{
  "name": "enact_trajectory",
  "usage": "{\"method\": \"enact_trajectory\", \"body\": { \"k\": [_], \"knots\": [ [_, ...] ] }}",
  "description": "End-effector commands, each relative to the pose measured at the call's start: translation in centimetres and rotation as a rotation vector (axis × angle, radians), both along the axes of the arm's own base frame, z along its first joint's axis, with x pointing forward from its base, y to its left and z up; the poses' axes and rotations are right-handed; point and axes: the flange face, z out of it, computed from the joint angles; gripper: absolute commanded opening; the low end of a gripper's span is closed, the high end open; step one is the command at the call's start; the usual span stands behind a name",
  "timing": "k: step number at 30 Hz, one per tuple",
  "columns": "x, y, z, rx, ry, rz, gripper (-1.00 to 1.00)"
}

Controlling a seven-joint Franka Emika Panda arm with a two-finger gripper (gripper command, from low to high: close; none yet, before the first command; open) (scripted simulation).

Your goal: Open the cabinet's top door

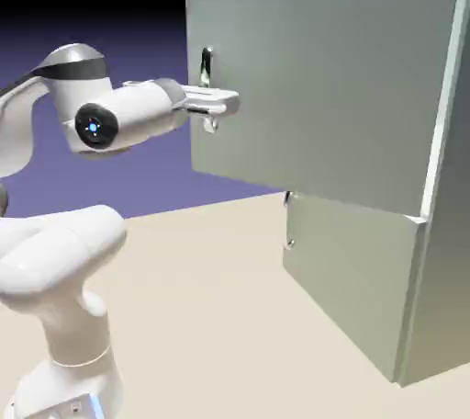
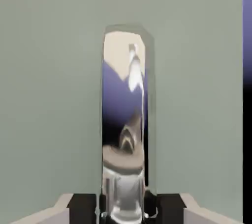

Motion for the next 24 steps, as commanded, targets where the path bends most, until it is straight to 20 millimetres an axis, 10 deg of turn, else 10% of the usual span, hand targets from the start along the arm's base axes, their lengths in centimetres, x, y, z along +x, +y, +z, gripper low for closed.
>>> {"method": "enact_trajectory", "body": {
  "k": [1, 24],
  "knots": [
    [-0.3, -0.6, 0.0, 0.000, 0.000, 0.017, -1.00],
    [-6.0, -18.7, 0.0, 0.000, 0.000, 0.459, -1.00]
  ]
}}
